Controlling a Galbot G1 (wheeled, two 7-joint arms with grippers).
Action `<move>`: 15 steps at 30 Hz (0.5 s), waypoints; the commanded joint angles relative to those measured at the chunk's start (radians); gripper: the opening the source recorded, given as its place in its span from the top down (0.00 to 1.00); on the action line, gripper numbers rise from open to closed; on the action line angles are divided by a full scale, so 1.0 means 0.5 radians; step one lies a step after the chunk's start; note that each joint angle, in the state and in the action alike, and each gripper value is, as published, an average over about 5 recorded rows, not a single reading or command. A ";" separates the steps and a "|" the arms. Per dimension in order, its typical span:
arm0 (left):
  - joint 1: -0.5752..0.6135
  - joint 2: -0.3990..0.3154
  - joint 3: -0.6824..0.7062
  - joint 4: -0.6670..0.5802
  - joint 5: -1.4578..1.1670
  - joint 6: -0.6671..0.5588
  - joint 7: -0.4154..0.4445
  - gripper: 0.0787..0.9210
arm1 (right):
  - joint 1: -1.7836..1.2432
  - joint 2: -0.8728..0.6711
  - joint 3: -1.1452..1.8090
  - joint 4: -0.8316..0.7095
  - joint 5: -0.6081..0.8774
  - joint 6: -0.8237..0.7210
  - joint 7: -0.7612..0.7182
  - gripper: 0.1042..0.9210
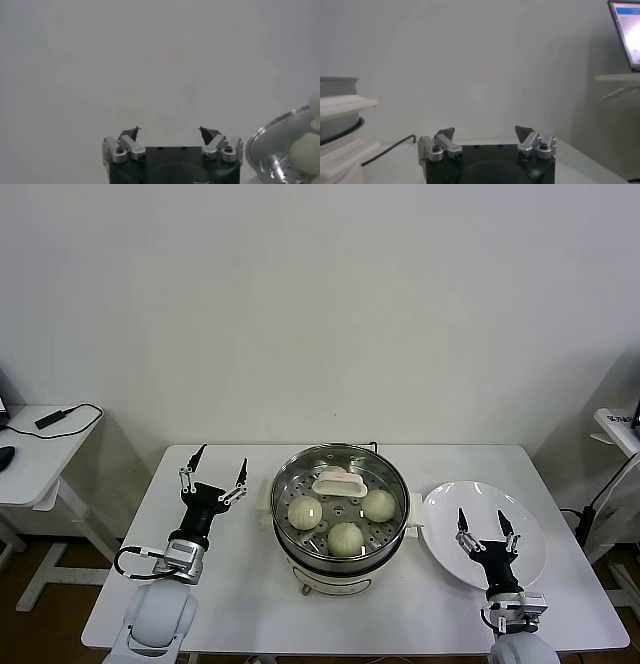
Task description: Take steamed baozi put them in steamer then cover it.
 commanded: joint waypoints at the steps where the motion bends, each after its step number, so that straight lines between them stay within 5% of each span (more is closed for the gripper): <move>1: 0.029 -0.002 -0.038 0.090 -0.192 -0.089 0.019 0.12 | -0.081 -0.062 0.000 0.048 0.047 0.052 -0.056 0.12; 15: 0.202 -0.029 -0.034 0.056 -0.089 -0.052 -0.064 0.12 | -0.195 -0.089 0.010 0.102 0.029 0.074 -0.046 0.12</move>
